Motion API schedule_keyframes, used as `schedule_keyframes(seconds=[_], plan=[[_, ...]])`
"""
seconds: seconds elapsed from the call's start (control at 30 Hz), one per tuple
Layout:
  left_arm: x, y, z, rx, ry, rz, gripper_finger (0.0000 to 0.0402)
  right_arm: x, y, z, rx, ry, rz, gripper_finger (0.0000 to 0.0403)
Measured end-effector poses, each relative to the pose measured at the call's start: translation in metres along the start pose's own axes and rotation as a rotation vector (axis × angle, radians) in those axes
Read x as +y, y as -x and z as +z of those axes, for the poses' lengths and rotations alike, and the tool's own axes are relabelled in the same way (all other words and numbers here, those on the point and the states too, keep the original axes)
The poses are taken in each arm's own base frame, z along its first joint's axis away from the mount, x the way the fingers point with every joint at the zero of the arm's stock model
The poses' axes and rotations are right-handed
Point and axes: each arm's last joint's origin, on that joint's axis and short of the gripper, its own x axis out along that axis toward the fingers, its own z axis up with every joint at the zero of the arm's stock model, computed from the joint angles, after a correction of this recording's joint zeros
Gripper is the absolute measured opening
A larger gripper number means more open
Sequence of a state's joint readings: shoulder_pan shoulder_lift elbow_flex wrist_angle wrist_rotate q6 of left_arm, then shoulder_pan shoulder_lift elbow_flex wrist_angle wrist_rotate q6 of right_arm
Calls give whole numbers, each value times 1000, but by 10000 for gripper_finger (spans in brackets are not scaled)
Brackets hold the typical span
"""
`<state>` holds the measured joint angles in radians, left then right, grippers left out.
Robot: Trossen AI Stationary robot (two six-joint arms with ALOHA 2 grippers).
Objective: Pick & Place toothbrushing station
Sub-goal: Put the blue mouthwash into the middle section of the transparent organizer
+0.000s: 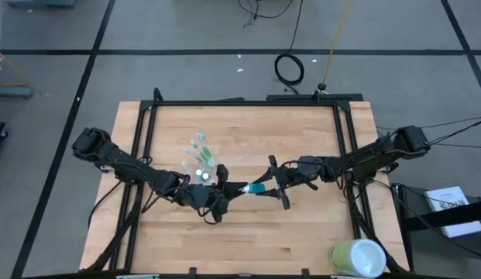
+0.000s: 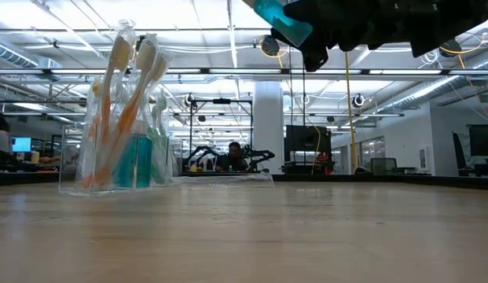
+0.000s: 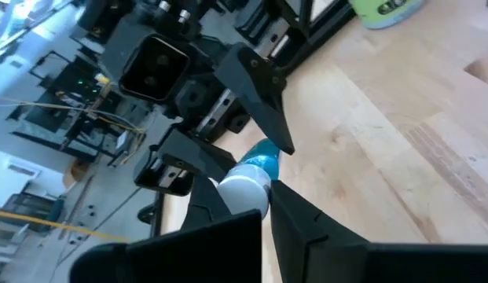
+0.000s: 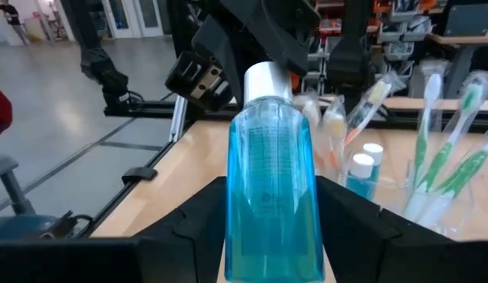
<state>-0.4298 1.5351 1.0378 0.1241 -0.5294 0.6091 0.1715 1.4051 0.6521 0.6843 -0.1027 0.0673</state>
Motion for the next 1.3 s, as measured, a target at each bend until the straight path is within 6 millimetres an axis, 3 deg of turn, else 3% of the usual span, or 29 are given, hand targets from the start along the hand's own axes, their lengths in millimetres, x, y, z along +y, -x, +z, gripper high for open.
schedule_keyframes(seconds=[0.33,0.53,0.7,0.83,1.0,1.2,1.3], plan=[[4,13,8,-3,12,56,1,1,18,19,-45,27,0,167],[2,13,7,-11,18,16,0,5,18,18,-34,13,109,151],[7,10,6,-25,212,31,10,5,17,17,-27,5,105,166],[14,9,4,-20,450,66,52,5,17,18,-34,26,82,175],[22,7,2,-50,739,64,130,2,17,17,-34,113,-37,154],[33,0,-3,-109,851,-103,207,-1,15,15,-24,165,-125,167],[38,-4,-7,-103,896,-89,225,-1,14,15,-28,164,-129,173]])
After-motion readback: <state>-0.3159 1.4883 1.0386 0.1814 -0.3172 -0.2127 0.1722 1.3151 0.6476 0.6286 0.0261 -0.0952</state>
